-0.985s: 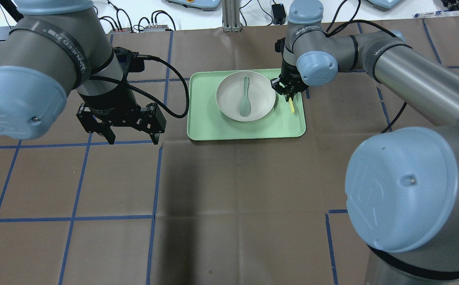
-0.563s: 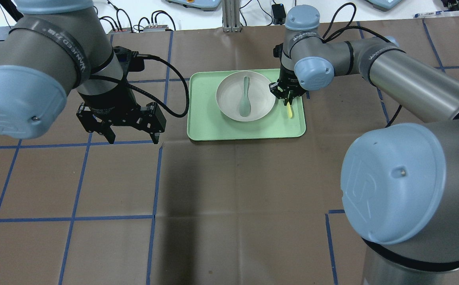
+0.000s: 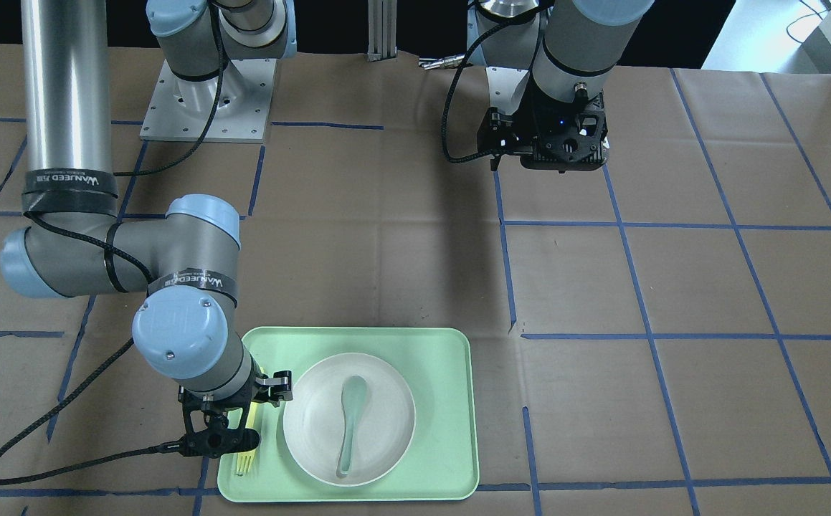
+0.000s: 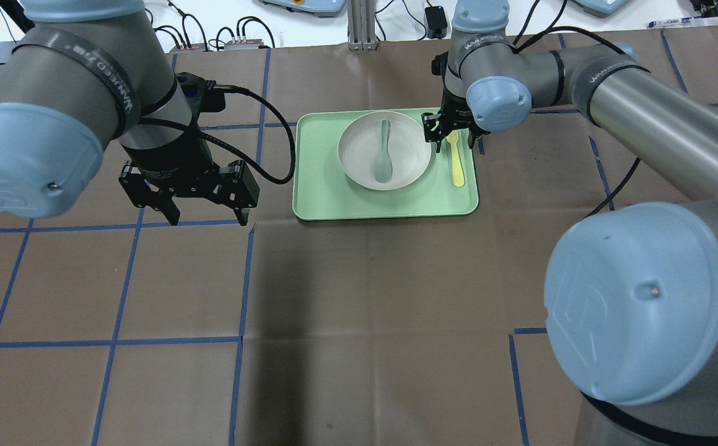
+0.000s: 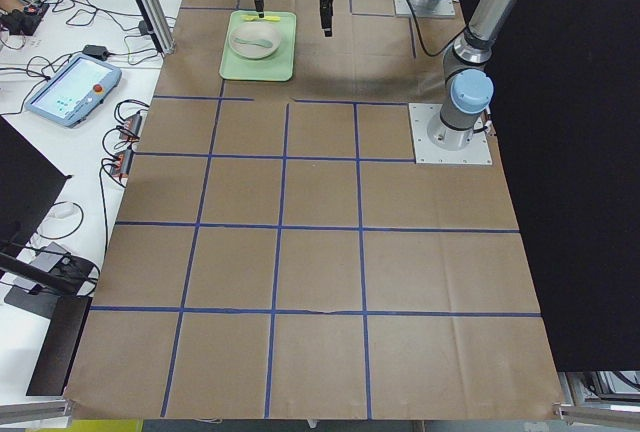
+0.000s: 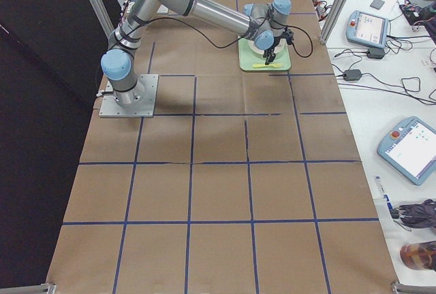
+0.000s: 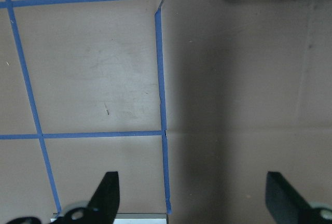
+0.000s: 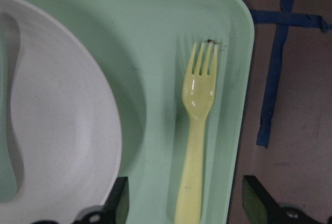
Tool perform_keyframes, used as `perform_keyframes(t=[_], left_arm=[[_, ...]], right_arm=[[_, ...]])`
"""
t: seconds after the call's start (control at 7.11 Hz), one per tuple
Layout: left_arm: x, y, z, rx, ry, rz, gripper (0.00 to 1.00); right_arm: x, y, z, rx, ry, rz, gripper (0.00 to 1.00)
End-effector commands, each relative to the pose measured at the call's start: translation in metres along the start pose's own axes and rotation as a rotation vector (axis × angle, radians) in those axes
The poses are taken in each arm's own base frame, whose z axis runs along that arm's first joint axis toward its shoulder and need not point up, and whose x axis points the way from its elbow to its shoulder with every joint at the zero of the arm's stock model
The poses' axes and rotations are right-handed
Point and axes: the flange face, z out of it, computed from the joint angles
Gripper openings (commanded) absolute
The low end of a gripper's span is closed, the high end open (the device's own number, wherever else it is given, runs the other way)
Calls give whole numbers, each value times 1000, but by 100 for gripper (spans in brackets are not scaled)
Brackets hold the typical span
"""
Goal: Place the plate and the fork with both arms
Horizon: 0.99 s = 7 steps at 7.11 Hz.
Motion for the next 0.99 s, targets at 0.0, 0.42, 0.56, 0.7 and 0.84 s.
perform_keyframes(t=[0.0, 0.42, 0.56, 0.7, 0.84], left_arm=[[0, 1, 1, -2, 0, 0, 100], [1, 2, 1, -2, -1, 3, 100], [1, 1, 2, -3, -1, 3, 100], [1, 1, 2, -3, -1, 3, 100], [1, 1, 2, -3, -1, 3, 100]], right_arm=[[13, 33, -82, 14, 15, -63, 100], [59, 88, -175, 10, 15, -48, 100], [62, 117, -194, 15, 16, -41, 100], [60, 154, -206, 30, 17, -37, 100], [55, 184, -213, 44, 16, -40, 100]])
